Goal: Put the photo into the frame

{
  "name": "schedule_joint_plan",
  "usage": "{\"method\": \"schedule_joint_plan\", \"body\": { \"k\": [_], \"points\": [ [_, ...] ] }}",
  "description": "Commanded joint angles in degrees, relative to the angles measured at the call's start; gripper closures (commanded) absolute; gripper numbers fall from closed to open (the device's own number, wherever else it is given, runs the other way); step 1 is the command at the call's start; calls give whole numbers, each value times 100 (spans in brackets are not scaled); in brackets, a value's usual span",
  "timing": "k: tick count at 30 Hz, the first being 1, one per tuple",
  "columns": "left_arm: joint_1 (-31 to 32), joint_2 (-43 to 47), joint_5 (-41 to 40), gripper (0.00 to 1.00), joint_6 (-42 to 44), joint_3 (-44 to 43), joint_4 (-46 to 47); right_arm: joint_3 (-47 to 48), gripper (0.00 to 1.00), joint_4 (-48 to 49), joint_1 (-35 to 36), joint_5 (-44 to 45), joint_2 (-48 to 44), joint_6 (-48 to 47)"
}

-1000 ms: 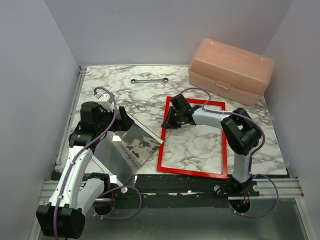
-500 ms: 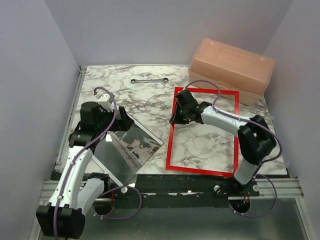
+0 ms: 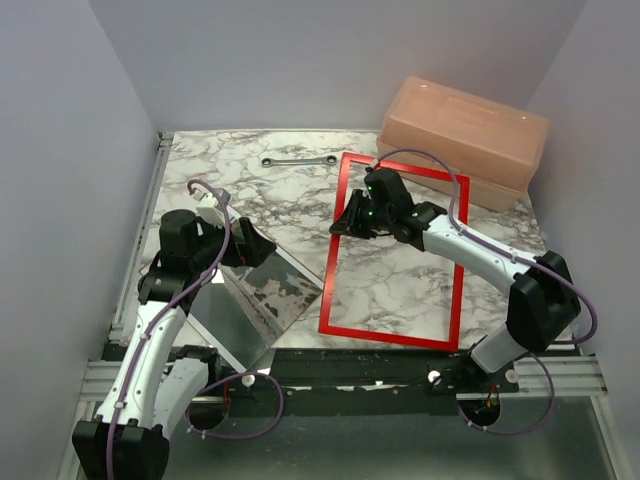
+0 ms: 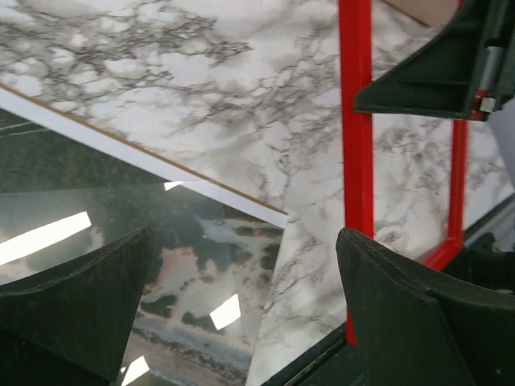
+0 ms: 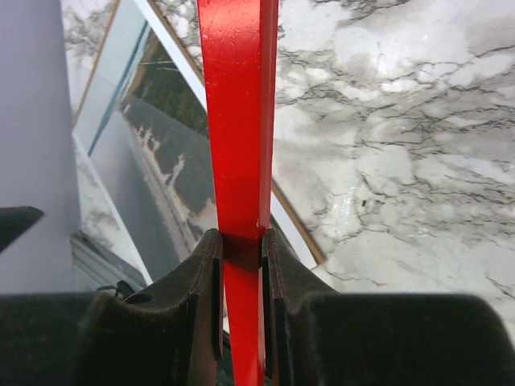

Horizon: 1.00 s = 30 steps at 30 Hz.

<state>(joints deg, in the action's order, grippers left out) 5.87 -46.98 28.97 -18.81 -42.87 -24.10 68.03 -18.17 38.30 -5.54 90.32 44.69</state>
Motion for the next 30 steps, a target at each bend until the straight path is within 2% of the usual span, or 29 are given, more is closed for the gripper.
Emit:
{"method": "schedule_joint_plan", "body": {
  "k": [1,8,11,17,22,26,30],
  "points": [
    [206,368,1230,1,-1122,644,1028,-142,99,391,23,-407,-324,233],
    [1160,447,1381,2,-2393,1209,2145,-351,99,738,25,-768,-528,458],
    [1476,253,1382,2,-2647,1357,2380,-374,99,854,27,-934,-597,544],
    [1839,-252,1521,9,-2846,1593,3092,-477,99,1078,28,-1124,-739,706],
    [2080,-655,1539,19,-2924,1613,3402,-562,99,1247,28,-1310,-793,835],
    [2353,-862,1440,23,-2867,1519,3439,-570,99,1211,27,-1286,-823,880],
    [2531,-1033,1414,36,-2939,1513,3588,-567,99,1196,26,-1301,-850,910]
  ]
}}
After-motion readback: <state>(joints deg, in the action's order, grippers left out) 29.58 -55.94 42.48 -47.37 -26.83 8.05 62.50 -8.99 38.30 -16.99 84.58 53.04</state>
